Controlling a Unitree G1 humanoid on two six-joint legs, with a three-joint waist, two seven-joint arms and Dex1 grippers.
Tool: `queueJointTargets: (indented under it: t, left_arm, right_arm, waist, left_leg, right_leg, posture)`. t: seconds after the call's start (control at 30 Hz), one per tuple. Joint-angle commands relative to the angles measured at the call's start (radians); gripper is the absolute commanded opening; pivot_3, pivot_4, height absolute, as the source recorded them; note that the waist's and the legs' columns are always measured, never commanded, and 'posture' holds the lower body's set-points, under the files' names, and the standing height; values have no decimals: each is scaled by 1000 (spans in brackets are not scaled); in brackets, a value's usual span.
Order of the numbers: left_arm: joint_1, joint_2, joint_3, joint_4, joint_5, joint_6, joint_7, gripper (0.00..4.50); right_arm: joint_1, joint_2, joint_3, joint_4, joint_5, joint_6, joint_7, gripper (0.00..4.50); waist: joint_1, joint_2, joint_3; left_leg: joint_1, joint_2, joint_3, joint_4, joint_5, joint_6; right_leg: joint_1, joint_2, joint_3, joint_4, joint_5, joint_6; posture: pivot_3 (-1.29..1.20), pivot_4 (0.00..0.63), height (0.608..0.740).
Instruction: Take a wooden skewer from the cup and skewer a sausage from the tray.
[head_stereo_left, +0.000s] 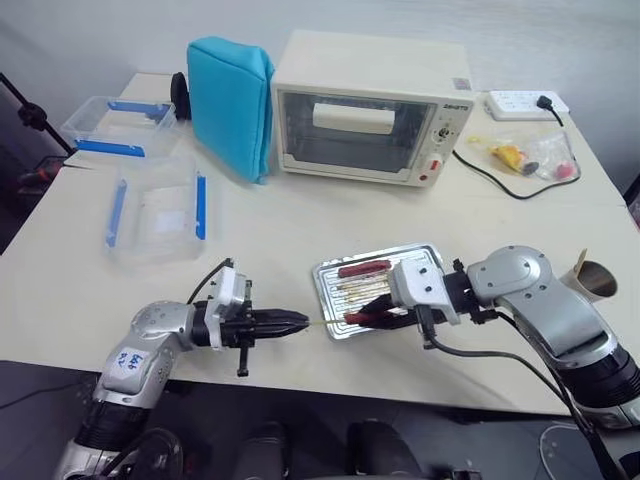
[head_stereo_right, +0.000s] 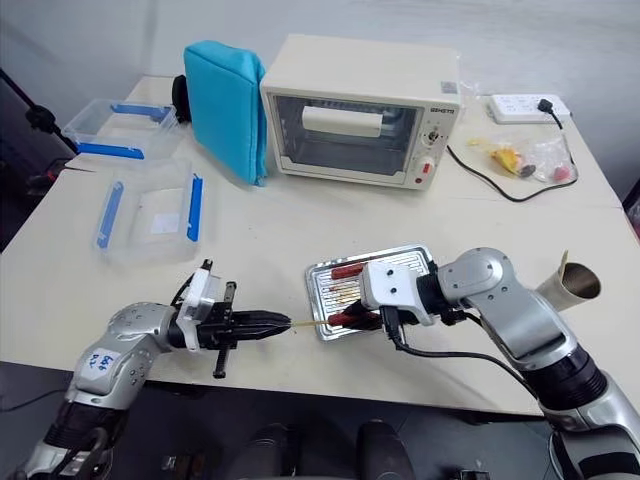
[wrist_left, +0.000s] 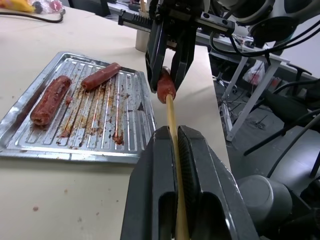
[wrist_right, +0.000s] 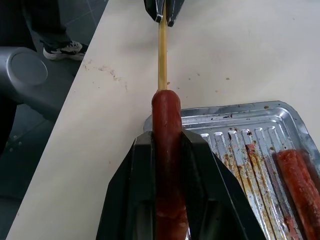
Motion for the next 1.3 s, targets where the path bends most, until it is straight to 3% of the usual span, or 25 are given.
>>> queueJointTargets:
  t: [0.03, 0.43, 0.77, 0.87, 1.2, 1.3]
  left_arm:
    - [-45, -44, -59, -11, 17, 5, 11, 0]
    - [-178, -183, -146, 40, 55, 21, -6, 0]
    - [-128, -127, -62, 53, 55, -11, 6, 0]
    - [-109, -115, -48, 55, 53, -20, 15, 0]
    - [-8, -75, 19, 47, 48, -69, 30, 0]
    - [54, -67, 96, 26, 10, -95, 46, 0]
  right_arm:
    - [-33, 28, 18, -52, 18, -15, 16, 660]
    - [-50, 72, 27, -62, 13, 9, 36, 660]
    - [-26, 23, -25, -59, 34, 48, 53, 660]
    - [-21, 15, -47, -66, 60, 70, 36, 1278]
    - [4, -46, -190, -99, 212, 109, 57, 4474]
    - [64, -29, -281, -90, 254, 58, 30, 4474]
  waist:
    - [0, 0, 0]
    - [1, 0, 0]
    - [0, 0, 0]
    - [0, 0, 0]
    - [-1, 0, 0]
    - [0, 0, 0]
  left_leg:
    - [0, 0, 0, 0, 0, 0]
    - [-1, 1, 0, 3, 0, 0]
    - [-1, 1, 0, 4, 0, 0]
    - [-1, 1, -1, 4, 0, 0]
    - [-1, 1, -1, 4, 0, 0]
    - [-1, 1, -1, 4, 0, 0]
  right_leg:
    - [0, 0, 0, 0, 0, 0]
    - [0, 1, 0, 2, 0, 0]
    - [0, 1, 0, 2, 0, 0]
    - [0, 1, 0, 2, 0, 0]
    - [0, 1, 0, 1, 0, 0]
    - [1, 1, 0, 0, 0, 0]
  posture:
    - [0, 150, 740]
    - [0, 150, 740]
    - [0, 150, 740]
    - [0, 150, 740]
    - [0, 150, 740]
    - [0, 150, 740]
